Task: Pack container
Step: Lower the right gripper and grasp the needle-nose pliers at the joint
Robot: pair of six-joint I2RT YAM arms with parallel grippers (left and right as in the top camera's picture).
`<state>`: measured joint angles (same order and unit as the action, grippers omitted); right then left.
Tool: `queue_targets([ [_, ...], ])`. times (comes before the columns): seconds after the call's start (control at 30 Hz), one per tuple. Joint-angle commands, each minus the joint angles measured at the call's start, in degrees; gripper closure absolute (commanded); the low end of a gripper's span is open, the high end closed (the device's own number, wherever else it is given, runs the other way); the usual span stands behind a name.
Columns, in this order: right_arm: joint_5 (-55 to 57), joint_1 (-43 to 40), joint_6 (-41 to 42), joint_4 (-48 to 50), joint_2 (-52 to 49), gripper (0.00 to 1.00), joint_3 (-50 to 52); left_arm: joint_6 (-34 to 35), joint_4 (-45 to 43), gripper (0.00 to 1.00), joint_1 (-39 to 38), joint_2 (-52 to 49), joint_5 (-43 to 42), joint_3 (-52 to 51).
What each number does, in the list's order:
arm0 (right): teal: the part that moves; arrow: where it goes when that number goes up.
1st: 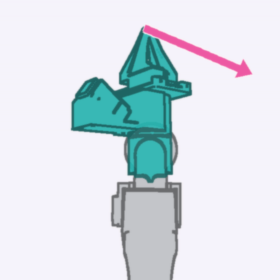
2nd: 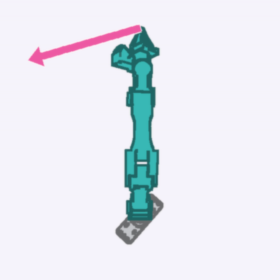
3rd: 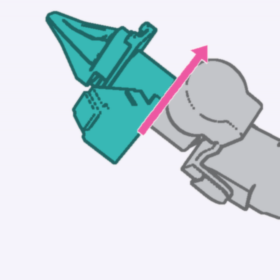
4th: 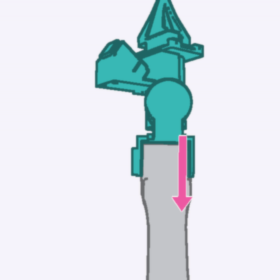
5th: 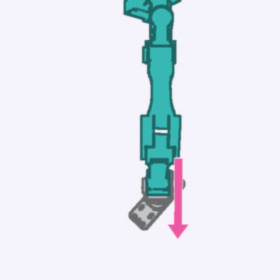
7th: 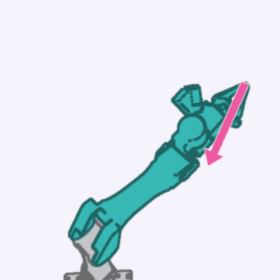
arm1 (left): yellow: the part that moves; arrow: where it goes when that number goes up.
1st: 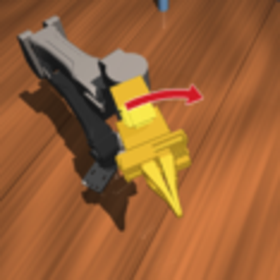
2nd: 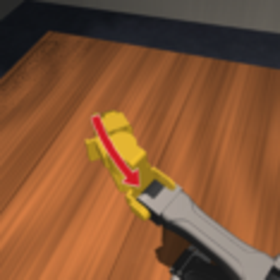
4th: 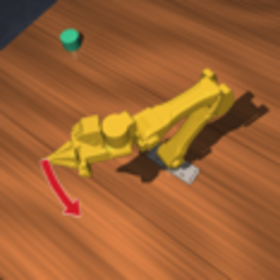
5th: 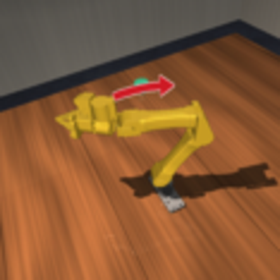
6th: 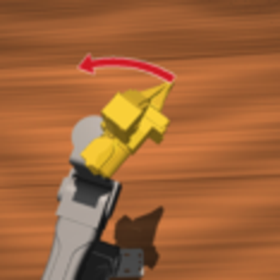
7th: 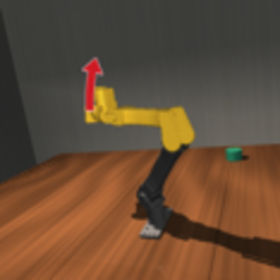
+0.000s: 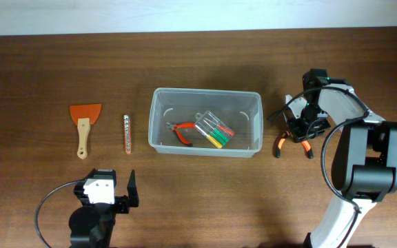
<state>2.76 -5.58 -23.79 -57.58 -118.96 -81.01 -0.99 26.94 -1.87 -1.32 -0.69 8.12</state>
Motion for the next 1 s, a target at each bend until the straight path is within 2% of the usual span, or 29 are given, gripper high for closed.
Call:
queue_targets([
  [0.0,-1.84,-0.07,0.26,0.39,-3.23,0.69,1.09,0.15,-0.15,0.01,-0.28,0.33,-0.63,-0.39],
  [0.17,-1.84,-0.07,0.26,0.39,-3.23,0.70,1.09,0.15,-0.15,0.01,-0.28,0.33,-0.63,-0.39],
  [0.27,-1.84,-0.07,0.26,0.37,-3.23,0.75,1.09,0.15,-0.15,0.01,-0.28,0.33,-0.63,-0.39],
  [0.43,-1.84,-0.07,0.26,0.37,-3.23,0.76,1.09,0.15,-0.15,0.01,-0.28,0.33,-0.63,-0.39],
  [0.67,-1.84,-0.07,0.26,0.37,-3.23,0.83,1.09,0.15,-0.15,0.01,-0.28,0.33,-0.63,-0.39],
  [0.97,-1.86,-0.07,0.28,0.15,-3.23,0.83,1.09,0.15,-0.15,0.01,-0.26,0.33,-0.63,-0.39],
])
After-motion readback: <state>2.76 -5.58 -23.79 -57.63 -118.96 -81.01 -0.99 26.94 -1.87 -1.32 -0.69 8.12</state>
